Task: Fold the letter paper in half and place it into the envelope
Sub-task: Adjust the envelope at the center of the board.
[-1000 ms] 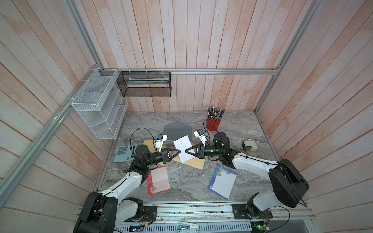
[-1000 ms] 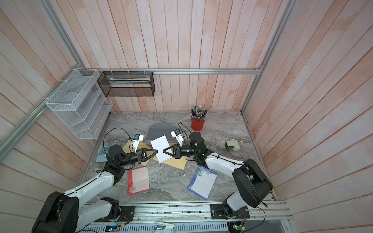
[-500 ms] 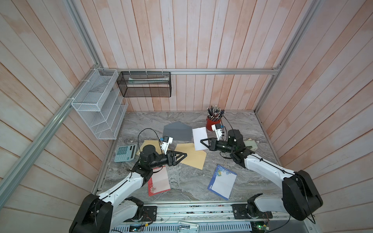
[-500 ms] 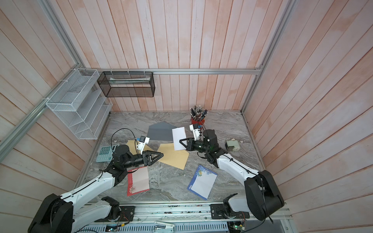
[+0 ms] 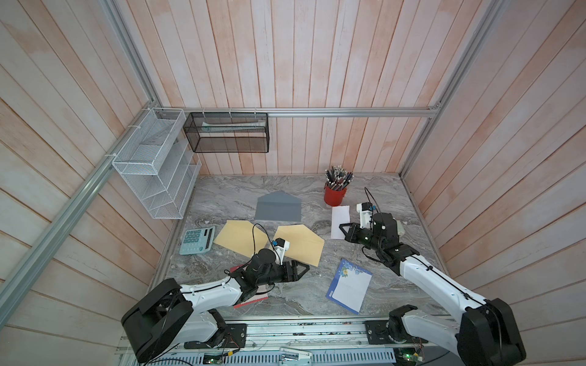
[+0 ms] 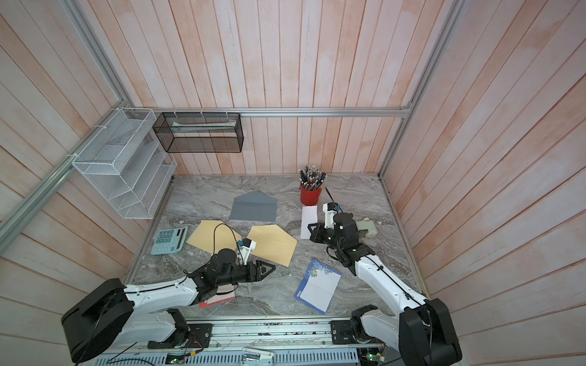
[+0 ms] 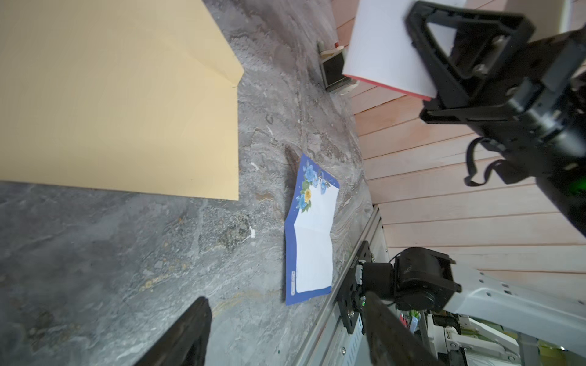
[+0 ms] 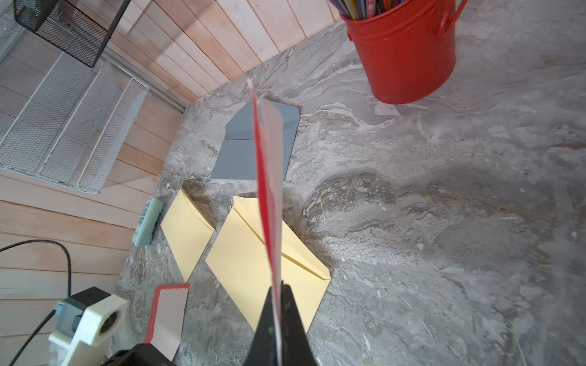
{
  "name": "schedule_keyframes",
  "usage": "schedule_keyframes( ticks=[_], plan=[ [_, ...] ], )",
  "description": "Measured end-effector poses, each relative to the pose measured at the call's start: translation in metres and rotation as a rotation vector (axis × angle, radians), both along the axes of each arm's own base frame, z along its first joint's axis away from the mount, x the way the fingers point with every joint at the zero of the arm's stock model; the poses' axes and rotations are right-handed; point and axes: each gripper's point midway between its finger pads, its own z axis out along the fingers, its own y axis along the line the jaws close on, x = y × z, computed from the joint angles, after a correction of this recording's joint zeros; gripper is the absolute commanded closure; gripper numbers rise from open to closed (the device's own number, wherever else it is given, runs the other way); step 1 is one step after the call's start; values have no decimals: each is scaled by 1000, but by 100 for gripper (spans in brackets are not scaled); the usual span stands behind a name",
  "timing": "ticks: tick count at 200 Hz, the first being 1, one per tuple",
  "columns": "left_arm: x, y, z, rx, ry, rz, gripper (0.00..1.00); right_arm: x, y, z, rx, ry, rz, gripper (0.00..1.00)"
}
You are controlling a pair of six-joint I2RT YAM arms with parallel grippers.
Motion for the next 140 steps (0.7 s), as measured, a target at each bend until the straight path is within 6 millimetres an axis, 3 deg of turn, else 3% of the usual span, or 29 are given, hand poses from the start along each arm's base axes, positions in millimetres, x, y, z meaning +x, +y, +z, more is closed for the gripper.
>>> schedule_keyframes(
  ticks=[57,140],
  plan=[
    [12,-5,-27,30,95,81,25,-5,-5,-3,-19,-12,-8,100],
    [29,-24,-44,10,161,121,27,-7,-8,-12,-36,0,-12,100]
  ],
)
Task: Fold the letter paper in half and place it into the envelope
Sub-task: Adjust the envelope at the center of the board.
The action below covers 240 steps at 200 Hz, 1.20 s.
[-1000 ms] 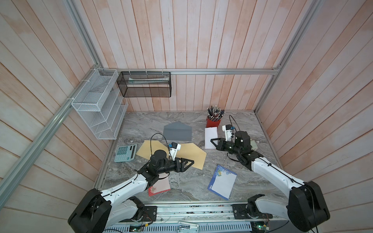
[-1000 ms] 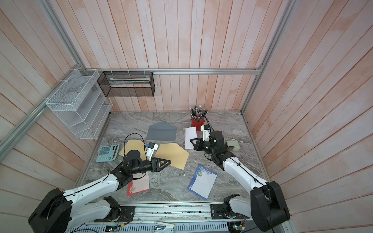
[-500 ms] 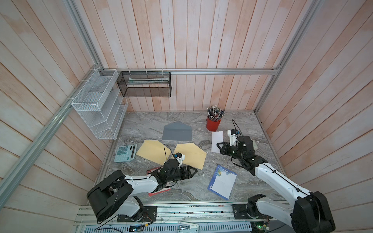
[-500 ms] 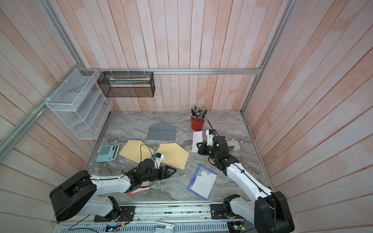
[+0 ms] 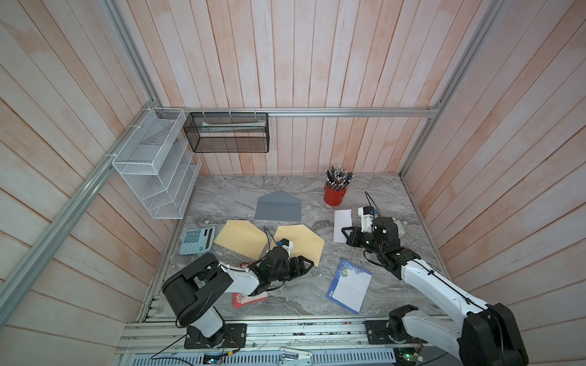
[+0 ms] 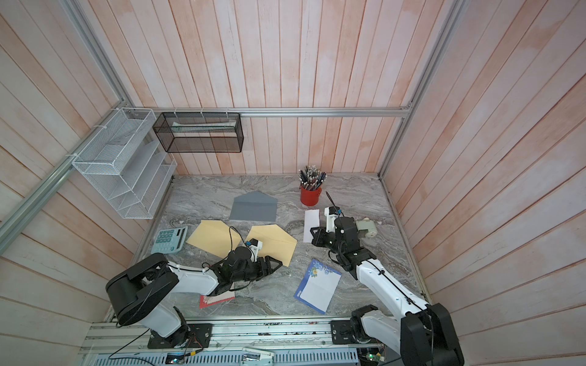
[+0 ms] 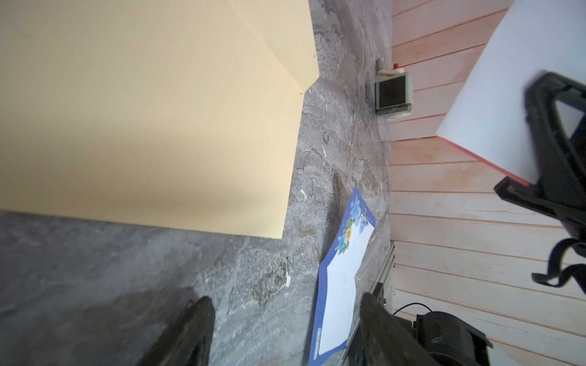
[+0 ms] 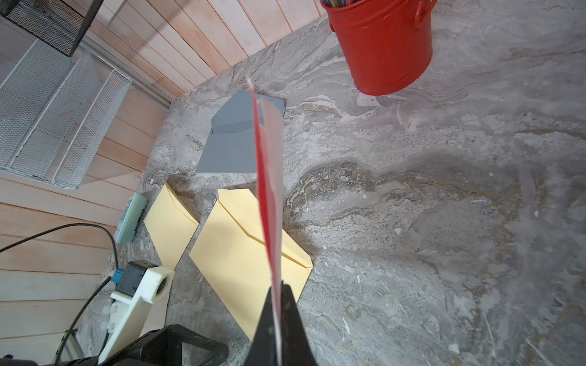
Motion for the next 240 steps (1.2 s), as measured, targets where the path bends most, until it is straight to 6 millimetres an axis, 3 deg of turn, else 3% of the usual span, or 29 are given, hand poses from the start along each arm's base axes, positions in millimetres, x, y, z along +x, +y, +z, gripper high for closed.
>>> schedule_keyframes(
  ticks=[77,138,156,185,212,240],
  plan=[
    [28,-38,1,-43,-10,-28,29,3,-6,0,-7,-5,-13,100],
    [80,-60,3,-109,-43,-41,31,3,-19,22,4,-75,-45,100],
    [94,-71,14,-117,-78,-54,31,2,-23,23,5,-81,-54,100],
    [110,-90,48,-149,-180,-101,31,2,-25,22,3,-76,-60,100],
    [112,-77,61,-87,-245,-123,29,2,-24,18,4,-65,-54,100],
    [130,-35,86,51,-374,-95,26,2,-23,17,6,-60,-47,100]
  ],
)
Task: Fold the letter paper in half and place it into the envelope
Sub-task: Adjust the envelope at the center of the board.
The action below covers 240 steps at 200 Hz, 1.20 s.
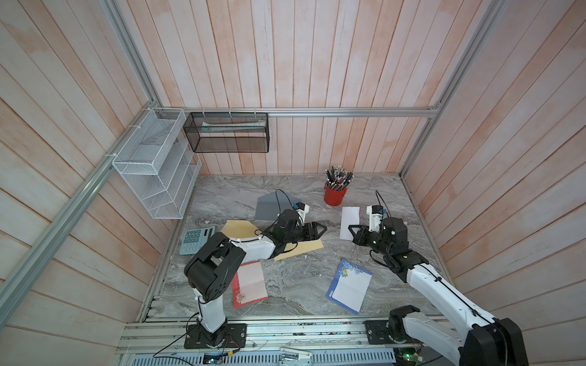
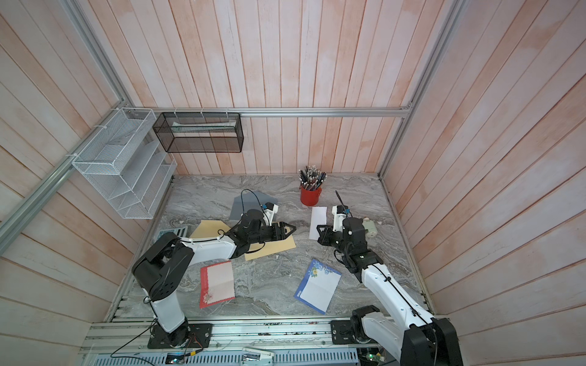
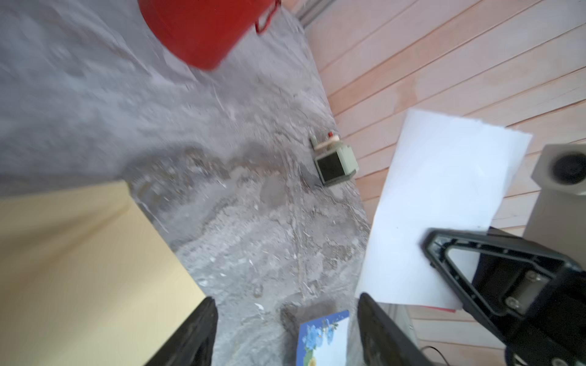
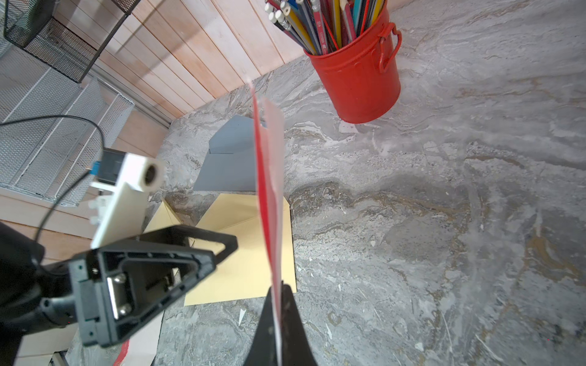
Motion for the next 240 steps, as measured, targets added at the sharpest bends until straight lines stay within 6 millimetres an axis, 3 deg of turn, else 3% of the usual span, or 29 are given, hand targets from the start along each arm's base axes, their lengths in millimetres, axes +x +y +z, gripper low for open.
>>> schedule_keyframes(
  ticks=[24,47,77,111,135,185,240],
  plan=[
    [27,43,17,149,-111,74,25,0,3,-1,7,5,15,100],
    [49,73,15,298,-165,130,25,-1,6,-3,15,14,31,100],
    [60,95,-12,474,-161,153,24,-1,9,-2,29,15,44,100],
    [66,116,-46,544,-96,160,23,-2,10,0,37,11,51,100],
    [69,126,-56,562,-71,170,23,-2,11,2,46,10,50,100],
    [64,126,-64,570,-50,155,24,-3,13,3,63,11,59,100],
    [33,135,-99,587,51,115,26,-3,15,6,78,0,72,100]
  ],
)
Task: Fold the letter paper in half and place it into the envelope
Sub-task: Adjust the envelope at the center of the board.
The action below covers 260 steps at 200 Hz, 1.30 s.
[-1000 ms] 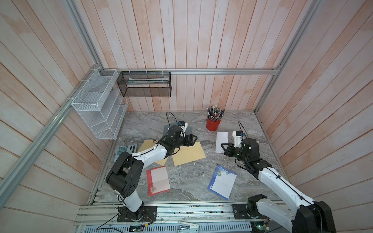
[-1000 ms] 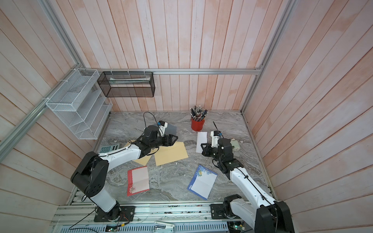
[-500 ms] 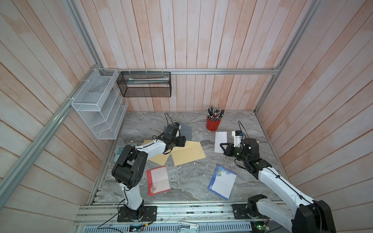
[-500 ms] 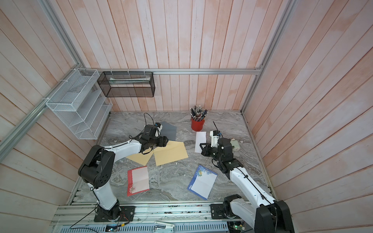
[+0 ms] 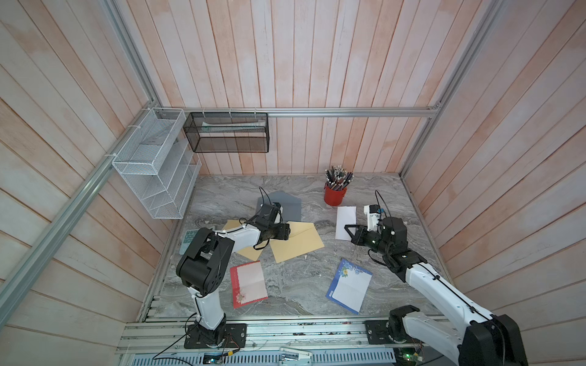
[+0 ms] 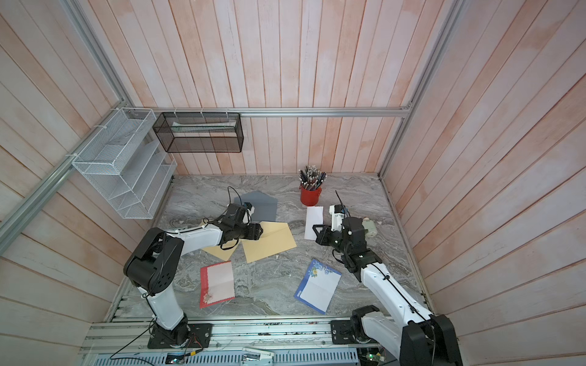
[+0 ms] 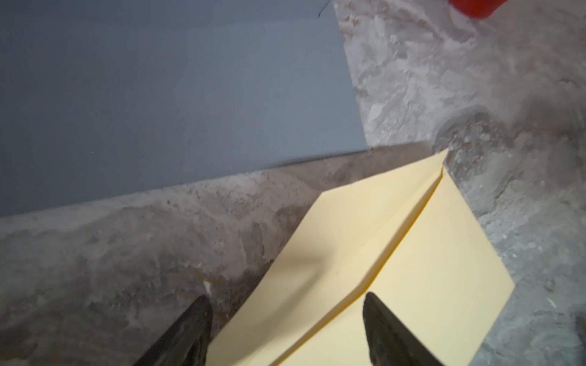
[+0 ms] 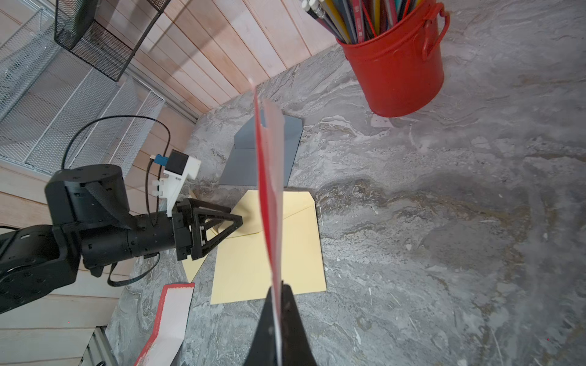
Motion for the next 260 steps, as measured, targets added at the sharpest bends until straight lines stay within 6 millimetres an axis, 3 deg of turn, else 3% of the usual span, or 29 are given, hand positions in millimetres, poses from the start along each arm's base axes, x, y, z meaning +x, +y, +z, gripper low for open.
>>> schedule_keyframes(
  ticks=[68,115,141,195,215,260],
  plan=[
    [-26,-9,12,-87,34,-38,28,0,2,2,16,-1,4,100],
    [-73,-17,0,-134,118,-62,31,-1,4,-3,17,8,10,100],
    [-88,-17,0,-163,129,-50,32,0,5,-5,17,12,11,100],
    [-91,-10,5,-170,121,-9,42,-2,10,-8,17,22,23,100],
    [-90,-9,6,-164,115,-2,50,-2,11,-8,17,20,27,100],
    [-92,-5,-6,-130,139,0,59,-1,13,-9,22,24,27,100]
  ],
)
